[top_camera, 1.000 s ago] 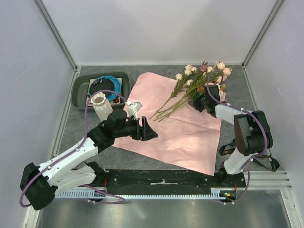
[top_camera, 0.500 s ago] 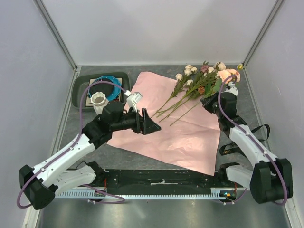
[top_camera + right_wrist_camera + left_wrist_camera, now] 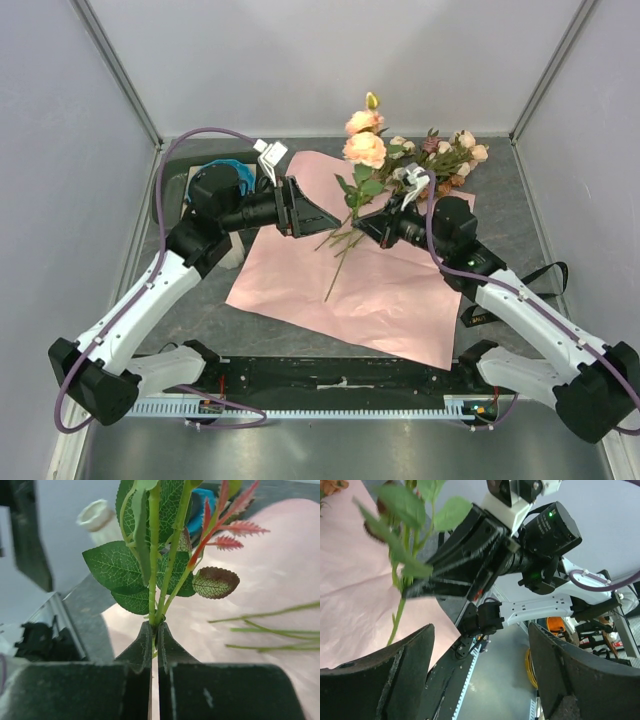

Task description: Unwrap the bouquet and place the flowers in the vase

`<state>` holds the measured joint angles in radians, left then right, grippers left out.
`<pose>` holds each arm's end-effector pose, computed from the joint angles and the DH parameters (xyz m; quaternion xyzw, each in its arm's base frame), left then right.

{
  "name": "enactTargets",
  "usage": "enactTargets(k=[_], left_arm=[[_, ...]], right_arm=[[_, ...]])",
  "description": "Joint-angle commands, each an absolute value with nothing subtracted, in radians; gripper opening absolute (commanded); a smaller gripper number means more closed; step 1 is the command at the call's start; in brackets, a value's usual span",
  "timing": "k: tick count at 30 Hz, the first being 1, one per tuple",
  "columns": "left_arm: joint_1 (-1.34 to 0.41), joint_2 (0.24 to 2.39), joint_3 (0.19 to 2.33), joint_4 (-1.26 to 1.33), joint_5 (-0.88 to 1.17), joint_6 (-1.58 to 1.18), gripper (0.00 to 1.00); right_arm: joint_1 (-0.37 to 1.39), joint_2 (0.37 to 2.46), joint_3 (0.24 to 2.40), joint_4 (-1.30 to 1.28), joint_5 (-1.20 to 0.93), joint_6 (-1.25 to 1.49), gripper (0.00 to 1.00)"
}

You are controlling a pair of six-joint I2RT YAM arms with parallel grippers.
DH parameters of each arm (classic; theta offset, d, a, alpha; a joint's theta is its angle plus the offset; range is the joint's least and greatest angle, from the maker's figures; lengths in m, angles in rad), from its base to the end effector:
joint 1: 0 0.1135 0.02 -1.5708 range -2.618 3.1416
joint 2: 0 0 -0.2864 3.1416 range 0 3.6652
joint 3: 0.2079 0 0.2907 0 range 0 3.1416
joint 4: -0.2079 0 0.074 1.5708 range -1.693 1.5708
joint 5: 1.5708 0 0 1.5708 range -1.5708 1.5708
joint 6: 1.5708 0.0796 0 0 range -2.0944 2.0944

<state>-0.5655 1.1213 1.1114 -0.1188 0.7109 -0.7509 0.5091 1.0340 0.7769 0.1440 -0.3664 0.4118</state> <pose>0.2371 -0.2120 0.4114 0.1636 0.7224 -0.5854 0.3297 0.2579 0.1766 0.3286 -0.1569 0.7267 0.4127 0.5263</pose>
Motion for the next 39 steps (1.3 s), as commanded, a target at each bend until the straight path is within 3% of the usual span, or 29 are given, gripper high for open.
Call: enactTargets(k=[1,15,24,31,34,39], left_arm=[[-0.561,1.120,1.190,-0.155,0.778,-0.704,0.81],[-0.563,1.144,1.201,-0.235,0.709,-0.655,0.65],[-0.563,1.077,1.183,-0.314,0.651,-0.600,0.70],[-0.563,0.937,1.095,-0.339,0.476,-0.571,0.70],[-0.563,0.949,1.088,-0.319,0.505,-0.592,0.78],[-0.563,1.005,1.091,-0.258,0.586,-0.627,0.80]], right_arm=[[0.607,1.051,0.874,0.176,-0.480,0.387,0.00],[0.813,1.080,0.951,0.107,-0.434,0.327,0.00],[0.822,1.045,0.942,0.058,-0.351,0.290,0.00],[0.825,1.054,0.959,0.049,-0.362,0.288,0.00],[0.834,1.065,0.972,0.046,-0.376,0.287,0.00],[0.865,1.074,0.994,0.037,-0.373,0.282,0.00]])
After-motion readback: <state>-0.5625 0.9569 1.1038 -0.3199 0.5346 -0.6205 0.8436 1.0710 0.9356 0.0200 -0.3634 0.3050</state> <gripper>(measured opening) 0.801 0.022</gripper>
